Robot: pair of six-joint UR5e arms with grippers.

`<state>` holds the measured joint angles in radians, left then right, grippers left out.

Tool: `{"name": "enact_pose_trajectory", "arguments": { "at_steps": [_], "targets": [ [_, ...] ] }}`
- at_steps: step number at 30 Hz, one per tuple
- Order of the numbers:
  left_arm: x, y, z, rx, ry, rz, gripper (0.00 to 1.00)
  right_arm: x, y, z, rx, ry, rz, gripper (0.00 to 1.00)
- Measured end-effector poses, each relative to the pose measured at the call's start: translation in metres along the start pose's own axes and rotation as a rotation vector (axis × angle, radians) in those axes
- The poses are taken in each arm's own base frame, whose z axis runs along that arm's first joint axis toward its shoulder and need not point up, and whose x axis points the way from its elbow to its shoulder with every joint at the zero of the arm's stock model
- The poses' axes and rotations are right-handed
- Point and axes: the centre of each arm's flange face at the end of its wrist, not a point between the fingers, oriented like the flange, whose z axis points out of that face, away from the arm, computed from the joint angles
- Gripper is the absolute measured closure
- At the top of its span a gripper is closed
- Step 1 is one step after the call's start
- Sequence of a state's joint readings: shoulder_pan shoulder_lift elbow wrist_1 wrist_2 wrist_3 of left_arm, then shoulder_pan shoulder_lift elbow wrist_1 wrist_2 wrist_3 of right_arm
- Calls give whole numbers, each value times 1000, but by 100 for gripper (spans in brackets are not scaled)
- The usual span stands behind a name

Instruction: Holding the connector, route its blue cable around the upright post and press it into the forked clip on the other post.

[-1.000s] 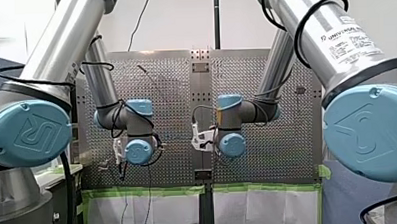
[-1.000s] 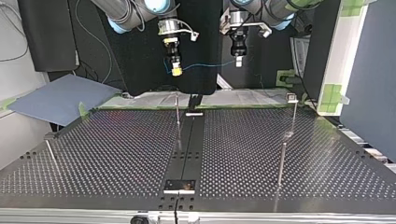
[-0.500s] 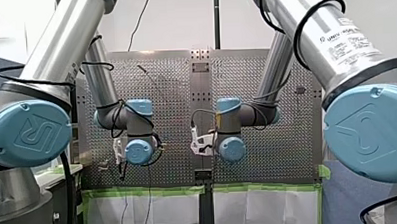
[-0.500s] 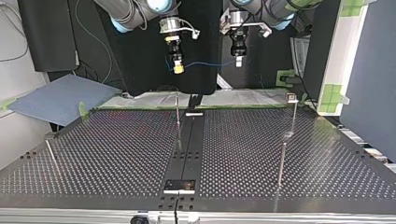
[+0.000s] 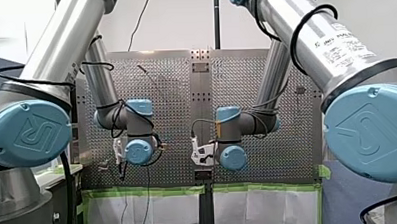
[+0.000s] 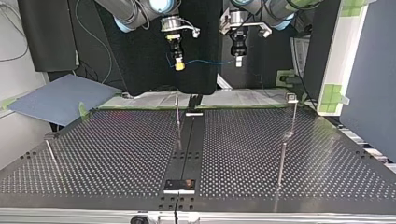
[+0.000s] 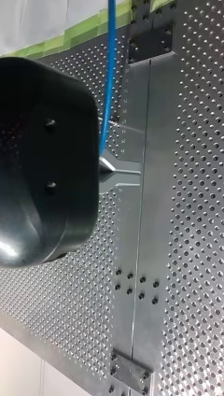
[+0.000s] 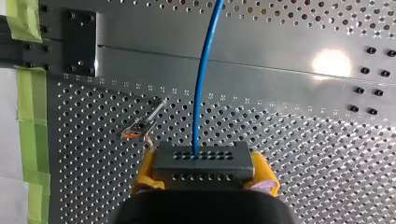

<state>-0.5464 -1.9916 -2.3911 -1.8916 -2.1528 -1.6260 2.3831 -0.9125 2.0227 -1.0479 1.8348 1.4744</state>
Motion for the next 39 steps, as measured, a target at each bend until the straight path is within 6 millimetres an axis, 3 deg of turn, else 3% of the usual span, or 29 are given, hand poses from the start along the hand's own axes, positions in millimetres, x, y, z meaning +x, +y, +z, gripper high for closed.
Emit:
{"name": "enact_pose_trajectory", "arguments": {
  "at_steps": [4, 13, 21, 28, 33, 39],
  "targets": [
    [5, 4, -2, 0, 12, 16, 100, 0, 0, 0, 0, 0, 0, 100],
    [38, 35, -11, -4, 119, 108, 100, 0, 0, 0, 0, 0, 0, 100],
    [65, 56, -3, -7, 196, 133, 100, 0, 0, 0, 0, 0, 0, 100],
    [71, 69, 8, -8, 219, 127, 100, 1, -1, 0, 0, 1, 1, 100],
    [72, 79, 16, -5, 228, 147, 100, 23, -12, 5, -4, 28, 36, 100],
    [58, 90, 31, -2, 232, 159, 100, 63, -15, 20, -25, 75, 102, 100]
  ]
}}
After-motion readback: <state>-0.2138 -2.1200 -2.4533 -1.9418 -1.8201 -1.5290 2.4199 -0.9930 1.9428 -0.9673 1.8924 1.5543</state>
